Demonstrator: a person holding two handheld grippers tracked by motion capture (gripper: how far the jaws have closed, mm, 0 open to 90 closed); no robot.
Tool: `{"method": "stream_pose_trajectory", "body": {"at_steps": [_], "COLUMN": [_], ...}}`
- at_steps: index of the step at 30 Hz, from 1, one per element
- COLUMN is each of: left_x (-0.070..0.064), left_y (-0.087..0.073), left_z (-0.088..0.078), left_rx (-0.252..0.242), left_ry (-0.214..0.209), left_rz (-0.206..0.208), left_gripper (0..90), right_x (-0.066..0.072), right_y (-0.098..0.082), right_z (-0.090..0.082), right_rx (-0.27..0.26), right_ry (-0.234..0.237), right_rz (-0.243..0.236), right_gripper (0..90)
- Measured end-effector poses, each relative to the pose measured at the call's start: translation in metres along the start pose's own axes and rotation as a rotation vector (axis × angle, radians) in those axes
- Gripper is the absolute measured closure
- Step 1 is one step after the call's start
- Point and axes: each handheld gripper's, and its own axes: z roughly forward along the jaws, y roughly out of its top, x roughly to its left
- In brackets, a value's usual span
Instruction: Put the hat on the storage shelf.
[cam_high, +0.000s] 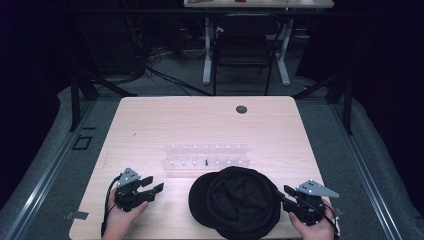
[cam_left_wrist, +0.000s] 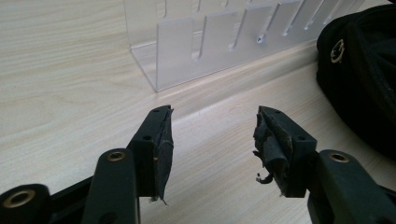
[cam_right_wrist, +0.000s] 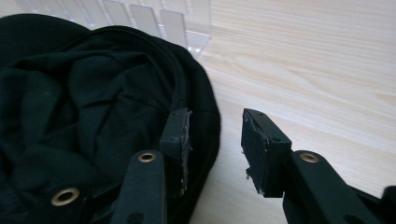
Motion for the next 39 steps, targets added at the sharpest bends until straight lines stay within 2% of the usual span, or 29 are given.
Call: {"method": "stream_pose_trajectory", "body": {"at_steps": [4, 8, 12, 14, 15, 16, 17, 20, 26, 31, 34, 39], "left_x": [-0.001, -0.002, -0.003, -0.003, -0.003, -0.003, -0.002, -0.001, -0.001, -0.003, -0.003, -0.002], "left_y": [0.0, 0.0, 0.001, 0.001, 0.001, 0.002, 0.002, 0.002, 0.002, 0.002, 0.002, 0.003], "left_z": [0.001, 0.002, 0.001, 0.001, 0.001, 0.0, -0.001, -0.001, -0.001, -0.001, -0.002, -0.002], "left_rx": [-0.006, -0.018, -0.024, -0.034, -0.034, -0.038, -0.037, -0.046, -0.034, -0.028, -0.029, -0.026], "left_ry": [0.005, 0.034, 0.039, 0.031, 0.031, 0.035, 0.035, 0.032, 0.033, 0.024, 0.022, 0.016], "left_rz": [-0.001, -0.002, -0.001, -0.009, -0.009, -0.014, -0.018, -0.035, -0.019, -0.028, -0.028, -0.029], "left_gripper": [48.3, 46.2, 44.4, 43.1, 42.6, 42.5, 42.2, 41.3, 41.6, 43.1, 43.7, 44.5], "right_x": [-0.002, -0.003, -0.004, -0.004, -0.004, -0.004, -0.004, -0.004, -0.003, -0.003, -0.007, -0.012], "right_y": [-0.001, -0.001, -0.001, 0.001, 0.001, 0.004, 0.005, 0.009, 0.014, 0.02, 0.025, 0.03], "right_z": [-0.001, -0.001, -0.001, -0.003, -0.003, -0.004, -0.005, -0.006, -0.007, -0.009, -0.013, -0.014], "right_rx": [-0.008, -0.023, -0.062, -0.081, -0.081, -0.085, -0.083, -0.056, 0.008, 0.053, 0.071, 0.081], "right_ry": [-0.009, -0.012, -0.018, -0.005, -0.005, 0.008, 0.007, -0.02, 0.021, 0.023, 0.066, 0.1], "right_rz": [0.028, 0.059, 0.047, 0.061, 0.061, 0.09, 0.089, 0.068, 0.118, 0.111, 0.154, 0.189], "right_gripper": [59.0, 55.2, 50.4, 45.0, 45.0, 42.5, 42.8, 46.5, 61.9, 63.2, 64.0, 59.5]}}
